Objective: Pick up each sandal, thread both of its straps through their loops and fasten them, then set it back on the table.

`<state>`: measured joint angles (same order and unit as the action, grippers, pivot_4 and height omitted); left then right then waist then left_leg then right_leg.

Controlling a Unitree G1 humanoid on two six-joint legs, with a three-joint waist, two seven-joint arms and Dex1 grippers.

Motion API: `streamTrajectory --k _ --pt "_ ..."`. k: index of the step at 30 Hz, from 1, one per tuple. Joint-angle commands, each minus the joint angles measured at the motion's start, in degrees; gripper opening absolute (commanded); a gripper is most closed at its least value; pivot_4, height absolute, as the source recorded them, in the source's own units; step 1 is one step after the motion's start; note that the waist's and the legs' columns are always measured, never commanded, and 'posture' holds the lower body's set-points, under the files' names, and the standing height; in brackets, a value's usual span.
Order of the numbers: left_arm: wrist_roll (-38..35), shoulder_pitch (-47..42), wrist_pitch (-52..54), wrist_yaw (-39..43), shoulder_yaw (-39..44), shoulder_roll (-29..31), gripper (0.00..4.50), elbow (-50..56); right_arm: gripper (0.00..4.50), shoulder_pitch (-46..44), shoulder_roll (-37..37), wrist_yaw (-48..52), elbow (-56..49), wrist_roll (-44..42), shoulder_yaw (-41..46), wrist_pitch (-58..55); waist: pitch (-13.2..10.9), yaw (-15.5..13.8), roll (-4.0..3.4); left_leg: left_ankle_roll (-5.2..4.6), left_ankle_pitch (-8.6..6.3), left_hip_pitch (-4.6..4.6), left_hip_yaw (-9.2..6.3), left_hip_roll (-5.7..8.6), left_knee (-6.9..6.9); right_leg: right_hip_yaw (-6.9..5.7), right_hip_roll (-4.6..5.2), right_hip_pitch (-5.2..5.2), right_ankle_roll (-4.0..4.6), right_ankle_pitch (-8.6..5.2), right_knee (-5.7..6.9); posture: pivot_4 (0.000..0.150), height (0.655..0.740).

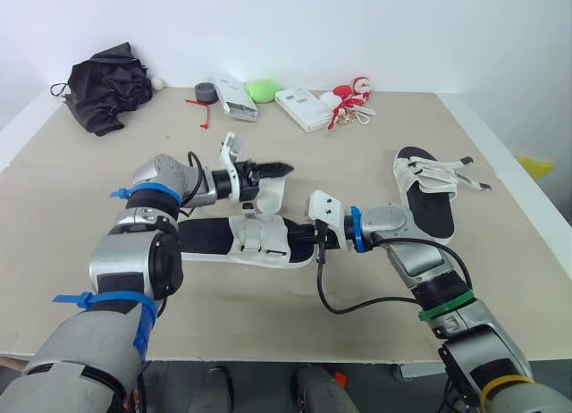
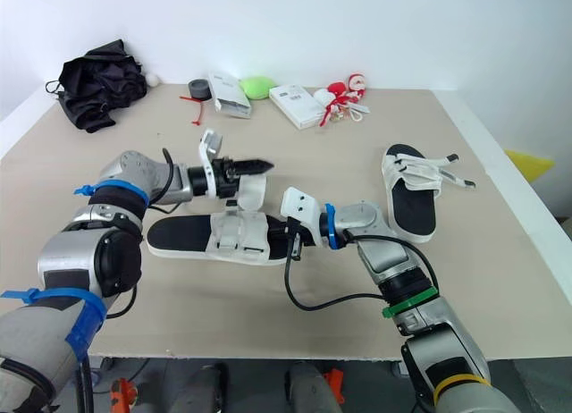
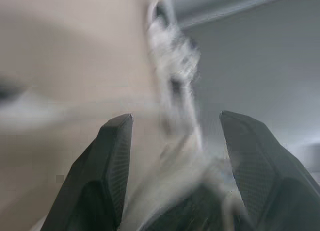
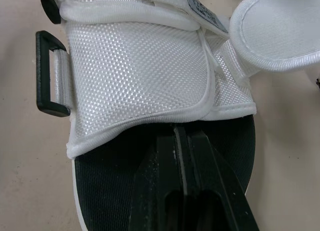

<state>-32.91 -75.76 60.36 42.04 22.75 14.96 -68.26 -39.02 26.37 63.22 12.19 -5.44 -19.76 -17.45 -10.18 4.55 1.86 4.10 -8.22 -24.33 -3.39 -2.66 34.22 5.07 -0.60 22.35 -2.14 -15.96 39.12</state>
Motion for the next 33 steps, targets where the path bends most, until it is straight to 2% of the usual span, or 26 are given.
streamTrajectory --k 1,7,10,14,15,20,24,28,31,33 --pt "-1.8 -2.3 -4.6 -3.2 4.1 -0.1 2.86 -1.9 0.0 2.3 0.4 0.2 1.8 2.6 -2.8 -2.3 0.0 0.0 0.0 0.0 0.0 0.0 0.0 0.0 0.0 0.0 0.0 0.0 0.0 0.0 0.0 0.15 0.738" --pt "-0.1 -1.7 -7.0 -3.7 3.8 -0.4 2.86 -2.6 0.0 2.8 0.6 0.2 1.2 2.6 -2.8 -2.8 0.0 0.0 0.0 0.0 0.0 0.0 0.0 0.0 -0.02 0.01 0.0 0.0 -0.01 -0.01 0.0 0.15 0.738" --pt "-0.3 -1.6 -7.1 -4.2 4.2 -0.3 2.12 -2.8 0.0 2.9 0.7 0.2 1.1 2.5 -2.8 -2.9 0.0 0.0 0.0 0.0 0.0 0.0 0.0 0.0 -0.03 0.0 0.0 0.0 -0.01 -0.01 0.0 0.15 0.738" --pt "-0.7 -1.5 -7.3 -3.6 4.8 0.0 0.31 -2.4 0.0 2.7 0.6 0.2 1.2 2.6 -2.9 -2.9 0.0 0.0 0.0 0.0 0.0 0.0 0.0 0.0 -0.03 0.0 0.0 0.0 -0.01 -0.01 0.0 0.15 0.738" --pt "-0.8 -1.6 -7.1 -3.3 4.9 0.1 0.14 -2.2 0.0 2.6 0.6 0.3 1.3 2.6 -2.9 -2.8 0.0 0.0 0.0 0.0 0.0 0.0 0.0 0.0 -0.03 0.0 0.0 0.0 -0.01 -0.01 0.0 0.15 0.738" --pt "-1.0 -1.6 -6.8 -1.6 5.1 0.5 0.14 -0.7 0.0 2.5 0.7 0.4 1.5 2.7 -3.0 -2.6 0.0 0.0 0.0 0.0 0.0 0.0 0.0 0.0 -0.03 0.0 0.0 0.0 -0.01 -0.01 0.0 0.15 0.738" --pt "-0.4 0.7 -6.5 6.5 0.8 0.5 0.14 7.9 0.0 3.1 0.7 0.3 1.0 2.7 -3.1 -2.7 0.0 0.0 -0.01 0.0 0.0 0.0 0.0 0.0 -0.03 -0.01 0.0 0.0 0.0 -0.01 0.0 0.15 0.738" --pt "-1.9 9.6 -5.6 12.7 -6.1 -0.1 0.14 29.3 0.0 3.8 1.0 0.3 0.4 2.6 -3.1 -2.8 0.0 0.0 -0.03 0.02 -0.01 0.01 0.03 -0.01 -0.1 0.06 0.0 0.01 0.0 -0.02 0.0 0.15 0.738" --pt "-1.4 19.5 -9.6 16.5 -12.5 0.5 0.14 47.7 0.0 4.2 1.2 0.6 0.2 2.4 -3.0 -2.9 0.0 -0.2 -0.02 0.07 -0.03 0.03 0.04 -0.03 -0.14 0.09 0.0 -0.01 0.0 -0.03 -0.01 0.15 0.738" --pt "-0.6 25.1 -14.0 19.7 -15.8 1.9 0.14 56.1 0.0 4.4 1.2 0.7 0.3 2.4 -3.0 -2.7 0.1 -0.2 -0.09 0.12 -0.06 0.08 0.12 -0.03 -0.14 0.22 0.02 -0.05 -0.01 -0.05 -0.02 0.15 0.738"
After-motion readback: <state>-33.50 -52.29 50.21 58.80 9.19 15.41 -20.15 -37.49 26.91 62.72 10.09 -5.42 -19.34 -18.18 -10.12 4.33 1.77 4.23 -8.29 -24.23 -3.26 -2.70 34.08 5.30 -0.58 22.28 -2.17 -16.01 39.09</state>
